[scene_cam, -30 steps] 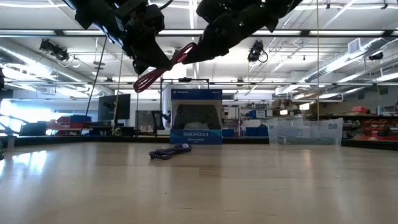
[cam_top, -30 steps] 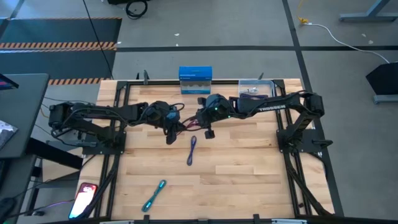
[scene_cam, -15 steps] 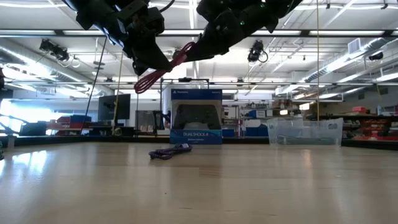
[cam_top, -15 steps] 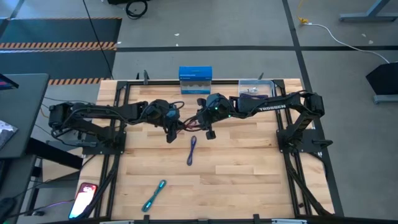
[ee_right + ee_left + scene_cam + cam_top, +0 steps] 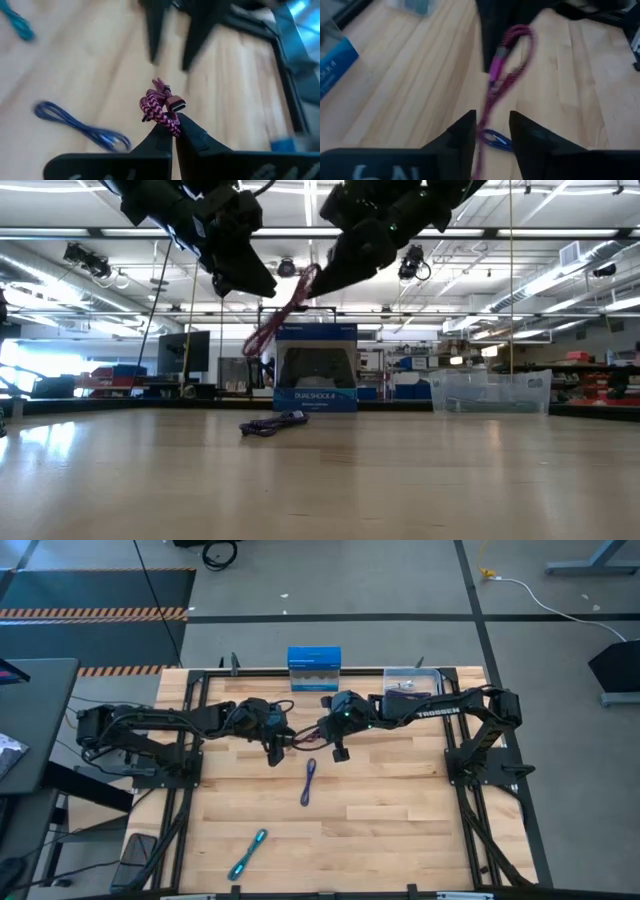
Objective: Pick and place USB-C Cables
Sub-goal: Put the pink charger cable into the bin
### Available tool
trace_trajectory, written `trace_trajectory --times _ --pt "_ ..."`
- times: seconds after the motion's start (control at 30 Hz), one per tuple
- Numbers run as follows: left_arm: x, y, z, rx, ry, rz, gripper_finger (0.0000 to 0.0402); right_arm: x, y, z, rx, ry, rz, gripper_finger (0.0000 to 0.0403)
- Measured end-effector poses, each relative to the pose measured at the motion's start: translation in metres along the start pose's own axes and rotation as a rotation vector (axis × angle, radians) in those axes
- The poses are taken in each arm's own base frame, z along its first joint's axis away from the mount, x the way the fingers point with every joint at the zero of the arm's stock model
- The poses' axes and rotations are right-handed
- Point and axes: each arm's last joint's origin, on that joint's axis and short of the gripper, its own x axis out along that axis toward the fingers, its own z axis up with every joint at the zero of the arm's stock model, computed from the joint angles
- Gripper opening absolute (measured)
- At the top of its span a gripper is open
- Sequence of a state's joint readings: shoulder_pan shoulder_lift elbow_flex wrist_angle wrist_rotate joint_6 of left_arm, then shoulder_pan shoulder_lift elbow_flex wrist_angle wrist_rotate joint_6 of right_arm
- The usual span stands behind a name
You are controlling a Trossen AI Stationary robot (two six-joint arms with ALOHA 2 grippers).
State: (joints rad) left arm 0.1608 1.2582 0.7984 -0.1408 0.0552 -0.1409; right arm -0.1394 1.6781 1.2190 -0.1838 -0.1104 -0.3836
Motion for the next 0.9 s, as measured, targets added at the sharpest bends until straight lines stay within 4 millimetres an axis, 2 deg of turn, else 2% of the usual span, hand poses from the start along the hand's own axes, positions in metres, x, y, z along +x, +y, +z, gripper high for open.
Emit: trace_trajectory --times 0.13,0.23,0.37,0.5,0.6,0.7,0.8,0.9 --pt "-0.009 0.002 -0.004 0.054 0.044 0.060 0.0155 -0.013 -0.008 -0.009 0.042 0.133 -0.103 0.0007" --pt "-0.018 0.005 -0.009 0.100 0.092 0.178 0.0165 -0.036 -0.018 -0.015 0.073 0.265 -0.246 0.0007" --pt "-0.021 0.009 -0.015 0.118 0.155 0.280 0.0166 -0.085 -0.033 -0.015 0.180 0.379 -0.417 0.0007" --pt "-0.020 0.009 -0.015 0.223 0.159 0.294 0.0167 -0.133 -0.044 -0.016 0.306 0.423 -0.529 0.0006" --pt "-0.017 0.008 -0.007 0.305 0.038 0.285 0.0167 -0.163 -0.053 -0.024 0.418 0.464 -0.593 0.0006" --pt "-0.019 0.011 0.001 0.341 -0.125 0.229 0.0166 -0.182 -0.061 -0.041 0.522 0.611 -0.618 0.0006" --pt "-0.019 0.020 0.007 0.330 -0.282 0.147 0.0161 -0.189 -0.067 -0.057 0.598 0.760 -0.611 0.0006" --pt "-0.023 0.030 0.009 0.324 -0.431 0.074 0.0153 -0.189 -0.074 -0.067 0.629 0.864 -0.594 0.0006"
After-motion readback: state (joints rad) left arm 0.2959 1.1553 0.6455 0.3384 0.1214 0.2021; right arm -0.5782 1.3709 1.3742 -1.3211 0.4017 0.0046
